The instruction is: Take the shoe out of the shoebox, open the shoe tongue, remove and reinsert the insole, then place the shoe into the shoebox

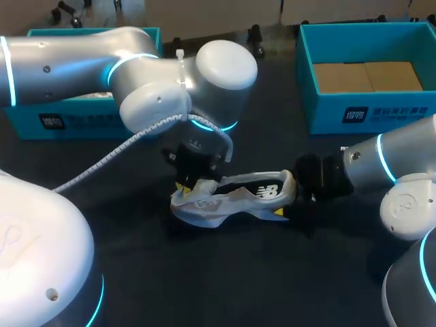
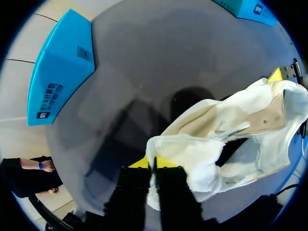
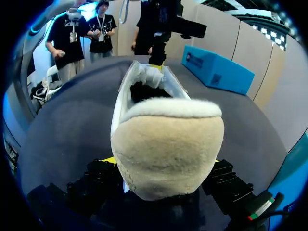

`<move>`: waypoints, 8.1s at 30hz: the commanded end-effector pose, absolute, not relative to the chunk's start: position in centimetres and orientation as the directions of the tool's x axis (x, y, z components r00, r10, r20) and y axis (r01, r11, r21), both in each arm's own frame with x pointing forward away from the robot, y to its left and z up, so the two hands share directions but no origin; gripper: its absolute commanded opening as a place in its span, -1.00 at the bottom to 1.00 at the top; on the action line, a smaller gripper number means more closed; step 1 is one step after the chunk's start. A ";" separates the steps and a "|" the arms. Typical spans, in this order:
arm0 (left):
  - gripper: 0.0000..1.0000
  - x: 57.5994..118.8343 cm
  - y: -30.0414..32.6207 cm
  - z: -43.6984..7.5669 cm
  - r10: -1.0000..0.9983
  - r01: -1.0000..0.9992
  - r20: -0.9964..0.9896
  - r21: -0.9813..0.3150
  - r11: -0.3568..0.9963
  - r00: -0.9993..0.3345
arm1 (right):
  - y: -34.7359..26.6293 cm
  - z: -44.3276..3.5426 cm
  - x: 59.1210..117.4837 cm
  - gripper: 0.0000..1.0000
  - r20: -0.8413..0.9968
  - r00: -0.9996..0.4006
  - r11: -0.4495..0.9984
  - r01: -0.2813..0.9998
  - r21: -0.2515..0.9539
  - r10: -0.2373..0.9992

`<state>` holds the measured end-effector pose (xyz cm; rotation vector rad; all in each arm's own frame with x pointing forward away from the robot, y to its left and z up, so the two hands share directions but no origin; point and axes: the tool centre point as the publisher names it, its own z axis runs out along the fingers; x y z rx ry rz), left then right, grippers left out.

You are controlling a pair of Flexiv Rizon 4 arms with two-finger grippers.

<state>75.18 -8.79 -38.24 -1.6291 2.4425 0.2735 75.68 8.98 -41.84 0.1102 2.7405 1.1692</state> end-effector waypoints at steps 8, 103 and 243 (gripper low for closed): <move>1.00 74.9 -9.1 -35.9 -0.904 -0.919 -0.178 0.013 0.394 -0.390 | 9.2 -42.0 75.7 -1.00 -0.119 -0.984 0.697 0.007 0.717 0.133; -1.00 73.1 -22.2 -27.1 0.186 0.179 0.037 -0.148 0.973 -0.982 | 9.2 -42.0 75.7 -1.00 -0.119 -0.984 0.697 0.007 0.717 0.133; -1.00 76.2 -22.9 -36.5 0.093 0.084 0.014 -0.302 0.950 -0.996 | 9.2 -42.0 75.7 -1.00 -0.119 -0.984 0.697 0.007 0.717 0.133</move>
